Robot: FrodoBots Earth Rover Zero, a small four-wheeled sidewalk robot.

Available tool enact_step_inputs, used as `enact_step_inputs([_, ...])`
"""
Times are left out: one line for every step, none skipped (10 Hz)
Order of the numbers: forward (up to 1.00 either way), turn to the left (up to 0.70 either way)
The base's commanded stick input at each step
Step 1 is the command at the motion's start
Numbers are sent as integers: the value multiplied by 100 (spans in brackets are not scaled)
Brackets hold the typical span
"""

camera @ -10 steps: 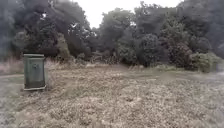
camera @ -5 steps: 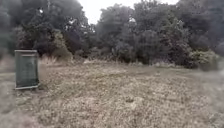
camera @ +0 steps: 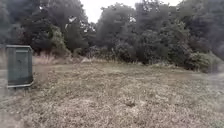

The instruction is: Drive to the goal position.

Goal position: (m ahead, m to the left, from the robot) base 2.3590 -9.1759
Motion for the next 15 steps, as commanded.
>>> enact_step_inputs([45, 0])
enact_step_inputs([45, 0])
enact_step_inputs([45, 0])
enact_step_inputs([45, 0])
enact_step_inputs([45, 0])
enact_step_inputs([45, 0])
enact_step_inputs([45, 0])
enact_step_inputs([45, 0])
enact_step_inputs([45, 0])
enact_step_inputs([45, 0])
enact_step_inputs([45, 0])
enact_step_inputs([0, 0])
enact_step_inputs([0, 0])
enact_step_inputs([0, 0])
enact_step_inputs([0, 0])
